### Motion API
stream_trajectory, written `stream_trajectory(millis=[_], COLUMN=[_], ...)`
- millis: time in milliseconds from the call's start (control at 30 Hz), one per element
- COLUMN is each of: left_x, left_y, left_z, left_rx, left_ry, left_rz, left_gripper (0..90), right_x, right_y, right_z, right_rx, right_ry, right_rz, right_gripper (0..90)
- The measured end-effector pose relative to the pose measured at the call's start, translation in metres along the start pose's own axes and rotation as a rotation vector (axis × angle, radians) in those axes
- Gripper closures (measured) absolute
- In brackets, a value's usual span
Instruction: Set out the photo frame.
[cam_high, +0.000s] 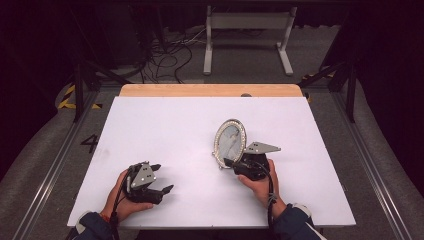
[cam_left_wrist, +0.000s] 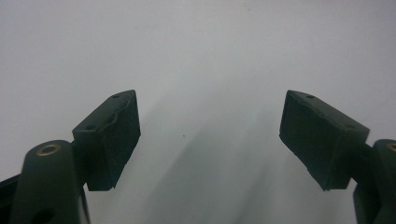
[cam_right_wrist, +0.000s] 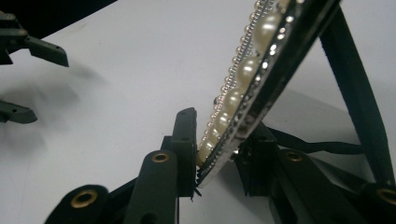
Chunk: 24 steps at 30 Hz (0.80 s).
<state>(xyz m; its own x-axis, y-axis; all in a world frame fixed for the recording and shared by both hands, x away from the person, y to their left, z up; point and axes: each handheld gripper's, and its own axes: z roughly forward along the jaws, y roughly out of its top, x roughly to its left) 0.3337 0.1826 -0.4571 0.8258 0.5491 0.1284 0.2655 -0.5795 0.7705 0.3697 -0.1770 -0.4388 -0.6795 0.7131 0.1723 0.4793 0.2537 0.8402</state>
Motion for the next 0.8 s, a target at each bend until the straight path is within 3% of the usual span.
stream_trajectory(millis=[233,400,567,700,800], left_x=[0.009,0.014,0.020,0.021,0.023], left_y=[0.025,0.044,0.075,0.090,0.098], left_z=[0.020,0.037,0.067,0.085,0.098], left_rx=[-0.029,-0.051,-0.086,-0.100,-0.102], left_ry=[-0.019,-0.060,-0.134,-0.158,-0.183], left_rz=[0.005,0.009,0.016,0.020,0.013], left_gripper=[19.1,18.0,16.7,16.7,16.4], right_x=[-0.001,-0.002,-0.002,-0.002,0.000], right_y=[-0.003,-0.004,-0.005,-0.007,-0.007], right_z=[-0.006,-0.010,-0.014,-0.017,-0.021], right_rx=[0.011,0.019,0.030,0.030,0.022], right_ry=[0.014,0.028,0.036,0.041,0.019], right_rz=[0.005,0.003,-0.002,-0.003,-0.007], right_gripper=[73.4,74.4,75.3,75.4,70.2])
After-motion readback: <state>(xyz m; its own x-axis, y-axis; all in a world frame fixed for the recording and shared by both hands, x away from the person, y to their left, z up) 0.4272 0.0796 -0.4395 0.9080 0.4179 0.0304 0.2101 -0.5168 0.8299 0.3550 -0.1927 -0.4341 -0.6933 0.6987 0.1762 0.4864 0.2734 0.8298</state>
